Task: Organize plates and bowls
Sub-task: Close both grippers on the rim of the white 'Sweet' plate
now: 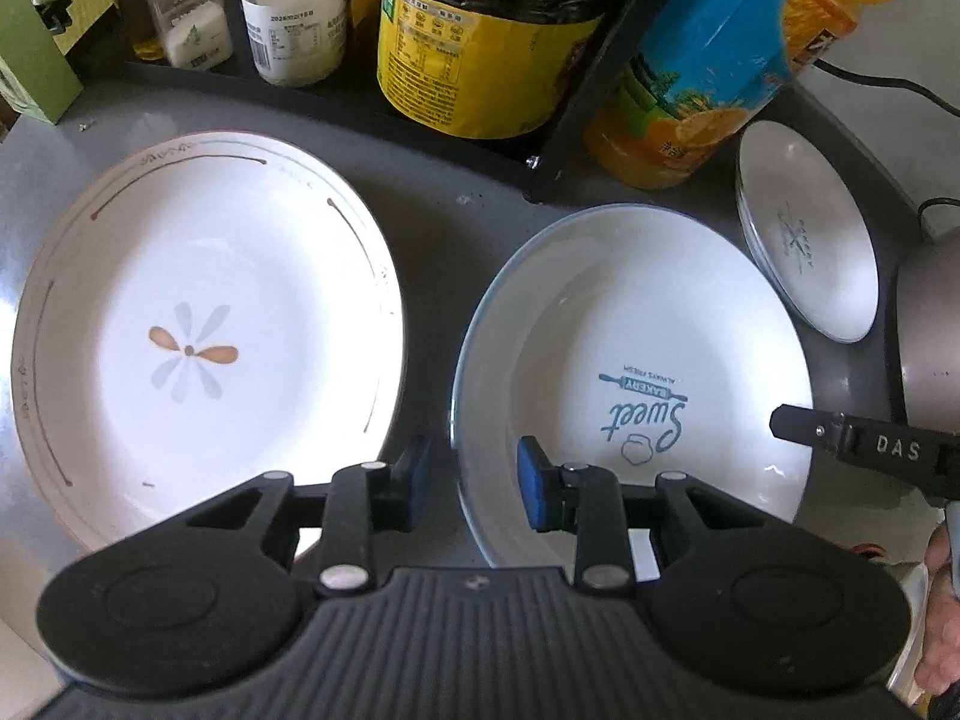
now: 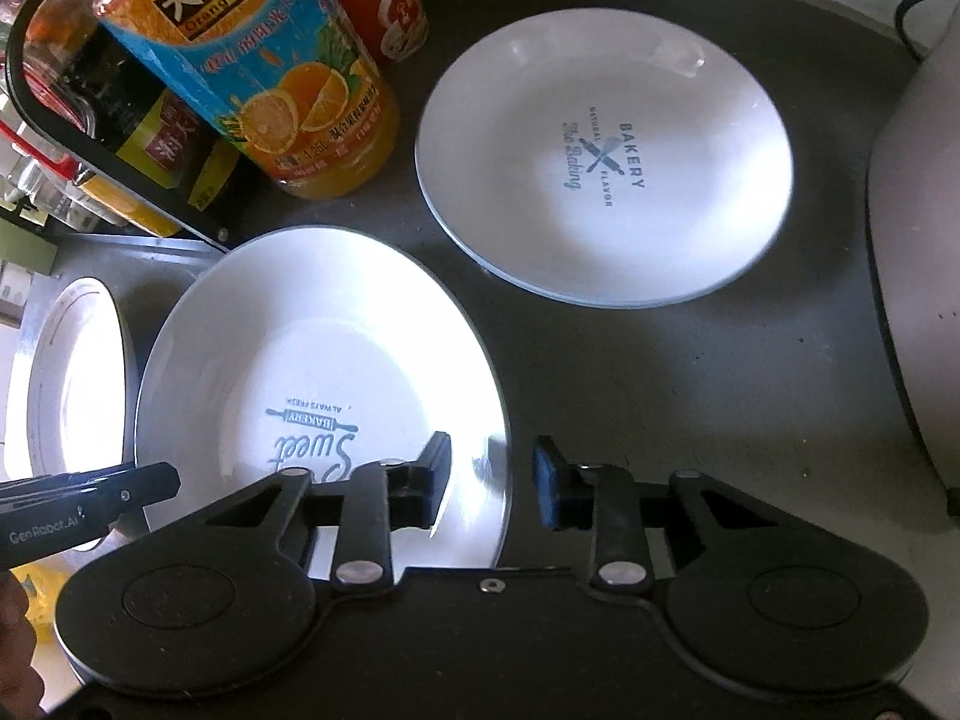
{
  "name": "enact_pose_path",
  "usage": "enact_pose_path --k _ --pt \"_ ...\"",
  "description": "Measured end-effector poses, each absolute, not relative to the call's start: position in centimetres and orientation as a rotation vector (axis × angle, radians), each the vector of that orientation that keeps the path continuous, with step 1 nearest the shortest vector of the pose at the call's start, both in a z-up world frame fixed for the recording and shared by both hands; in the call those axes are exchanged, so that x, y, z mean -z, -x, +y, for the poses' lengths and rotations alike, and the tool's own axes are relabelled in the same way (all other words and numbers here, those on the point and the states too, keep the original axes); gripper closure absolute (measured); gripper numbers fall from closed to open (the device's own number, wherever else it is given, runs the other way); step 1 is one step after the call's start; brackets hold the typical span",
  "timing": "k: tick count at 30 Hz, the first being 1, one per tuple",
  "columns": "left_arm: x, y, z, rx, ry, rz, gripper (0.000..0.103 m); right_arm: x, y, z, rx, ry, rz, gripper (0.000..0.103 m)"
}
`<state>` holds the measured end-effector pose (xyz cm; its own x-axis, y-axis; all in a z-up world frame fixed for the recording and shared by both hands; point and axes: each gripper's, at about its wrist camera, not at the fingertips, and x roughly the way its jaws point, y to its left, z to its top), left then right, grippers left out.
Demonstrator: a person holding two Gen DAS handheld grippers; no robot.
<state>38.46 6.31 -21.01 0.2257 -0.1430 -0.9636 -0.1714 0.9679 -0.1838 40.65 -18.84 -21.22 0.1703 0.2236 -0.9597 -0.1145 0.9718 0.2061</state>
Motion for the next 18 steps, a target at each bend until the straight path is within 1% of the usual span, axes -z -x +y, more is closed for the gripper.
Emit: enact_pose_path --k 1,2,3,8,18 --pt "21.1 -38.5 6.3 -0.023 0.276 1.346 0.074 21.4 -40.8 -18.9 -0.240 -0.101 1.384 0.082" --pt "21.3 -38.6 6.2 -0.027 0.279 1.344 0.078 21.5 -40.9 -18.9 -0.238 -0.115 1.388 0.083" --pt "21.4 -38.7 6.1 -0.032 0.283 1.341 0.080 21.7 -41.1 -19.0 -0.236 -0.132 1.395 0.085" --pt "22.3 -39.2 6.0 -0.060 0.289 1.343 0.089 22.1 -41.3 -18.7 -0.246 -0.108 1.399 0.085" --pt "21.5 -38.6 6.0 -0.079 0.287 1.320 0.090 21.5 -40.6 -18.9 -0.256 -0.145 1.365 0.086"
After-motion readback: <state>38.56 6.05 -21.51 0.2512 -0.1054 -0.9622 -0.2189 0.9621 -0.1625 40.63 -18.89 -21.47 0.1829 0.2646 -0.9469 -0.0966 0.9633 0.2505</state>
